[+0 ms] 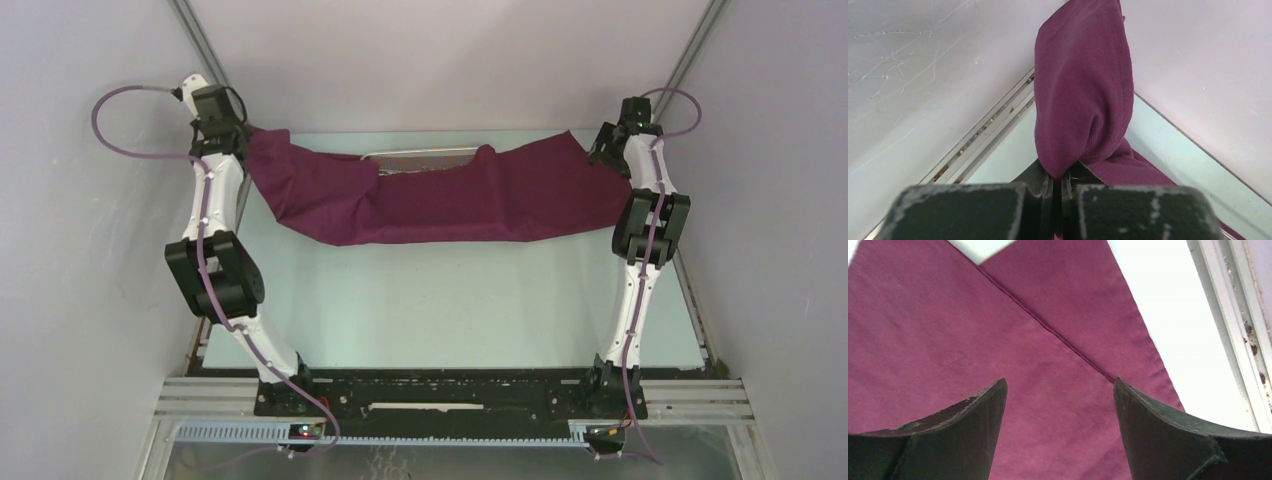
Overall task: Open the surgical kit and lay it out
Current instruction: Open the surgical kit at the center of the board.
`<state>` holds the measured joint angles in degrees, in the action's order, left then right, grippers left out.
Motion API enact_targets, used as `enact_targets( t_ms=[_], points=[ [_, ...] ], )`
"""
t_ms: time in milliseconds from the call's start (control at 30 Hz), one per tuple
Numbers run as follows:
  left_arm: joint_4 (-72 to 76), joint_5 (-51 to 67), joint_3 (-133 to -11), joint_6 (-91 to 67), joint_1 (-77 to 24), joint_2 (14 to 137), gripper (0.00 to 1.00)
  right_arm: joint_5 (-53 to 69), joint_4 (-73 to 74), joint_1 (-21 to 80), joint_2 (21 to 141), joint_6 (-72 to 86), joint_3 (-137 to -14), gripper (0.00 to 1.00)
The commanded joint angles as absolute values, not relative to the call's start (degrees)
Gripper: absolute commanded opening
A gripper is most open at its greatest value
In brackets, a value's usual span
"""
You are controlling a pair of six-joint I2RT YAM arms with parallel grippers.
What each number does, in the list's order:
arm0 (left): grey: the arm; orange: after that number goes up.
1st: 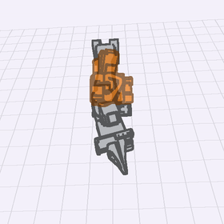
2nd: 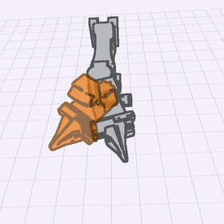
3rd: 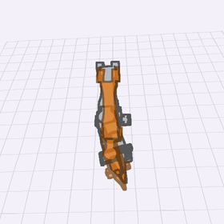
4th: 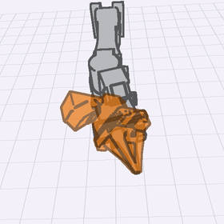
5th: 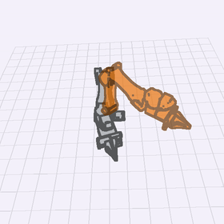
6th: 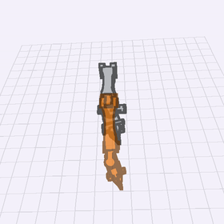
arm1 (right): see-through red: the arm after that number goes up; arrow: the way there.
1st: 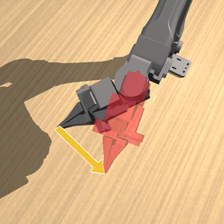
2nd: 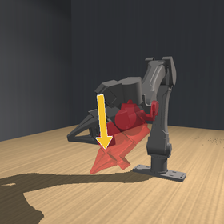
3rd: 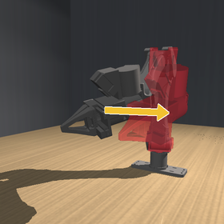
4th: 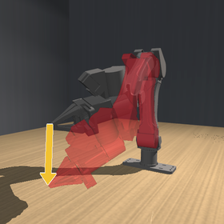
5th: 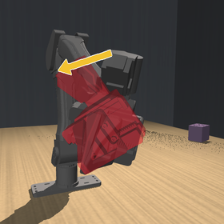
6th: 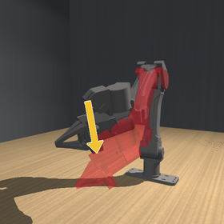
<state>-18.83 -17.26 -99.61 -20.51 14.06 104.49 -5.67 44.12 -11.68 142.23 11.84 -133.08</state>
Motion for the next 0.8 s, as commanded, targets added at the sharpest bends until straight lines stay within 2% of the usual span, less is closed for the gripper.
enact_targets(
  t_ms=[0,333,767],
  points=[
    [-15.32,-17.29,-98.53,-20.46,15.04,100.81,0.02,-5.86,41.59,-12.46,138.71,10.92,-128.53,0.87],
    [-14.87,-16.63,-97.99,-20.79,15.25,100.77,0.02,-4.86,39.12,-12.85,137.49,9.46,-124.08,0.90],
    [-14.66,-15.93,-98.09,-20.56,15.72,101.14,0.02,-4.08,39.36,-15.43,138.29,9.11,-124.76,0.87]
  ],
)
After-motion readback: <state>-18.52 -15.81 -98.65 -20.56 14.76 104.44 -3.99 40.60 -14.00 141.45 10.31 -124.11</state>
